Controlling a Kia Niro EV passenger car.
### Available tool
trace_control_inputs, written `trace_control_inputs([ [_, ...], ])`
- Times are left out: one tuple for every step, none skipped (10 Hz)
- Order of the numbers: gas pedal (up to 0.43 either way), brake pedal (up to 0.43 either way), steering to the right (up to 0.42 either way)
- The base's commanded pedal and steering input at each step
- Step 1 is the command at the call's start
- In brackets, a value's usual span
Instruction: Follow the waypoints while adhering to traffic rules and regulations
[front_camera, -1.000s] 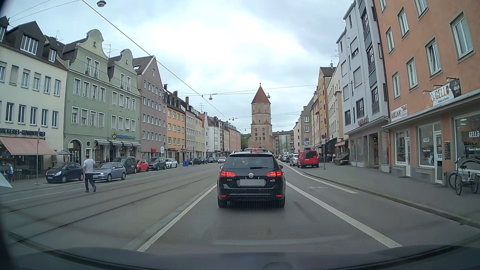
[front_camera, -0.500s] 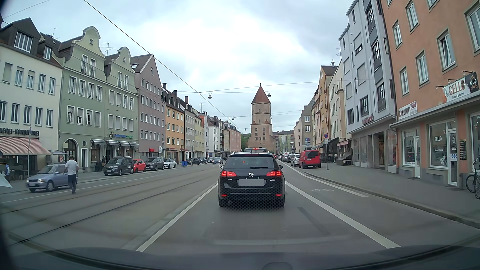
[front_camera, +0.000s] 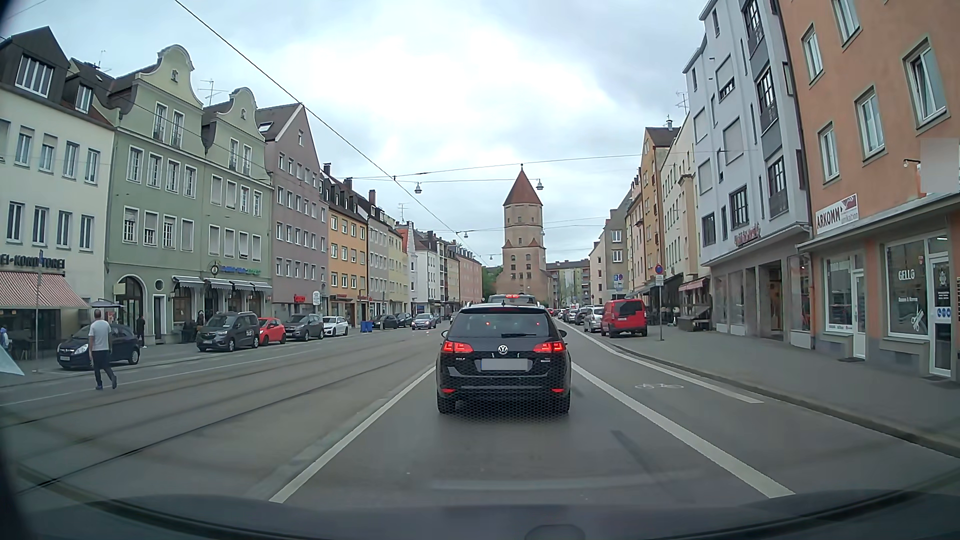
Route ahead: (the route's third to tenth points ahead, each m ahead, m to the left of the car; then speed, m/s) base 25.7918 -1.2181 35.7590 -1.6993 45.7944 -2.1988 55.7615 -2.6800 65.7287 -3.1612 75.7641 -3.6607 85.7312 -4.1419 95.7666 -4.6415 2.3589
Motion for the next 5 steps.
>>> trace_control_inputs([
  [0.0,0.0,-0.004],
  [0.0,0.0,-0.004],
  [0.0,0.0,-0.004],
  [0.0,0.0,-0.004],
  [0.0,0.0,-0.004],
])
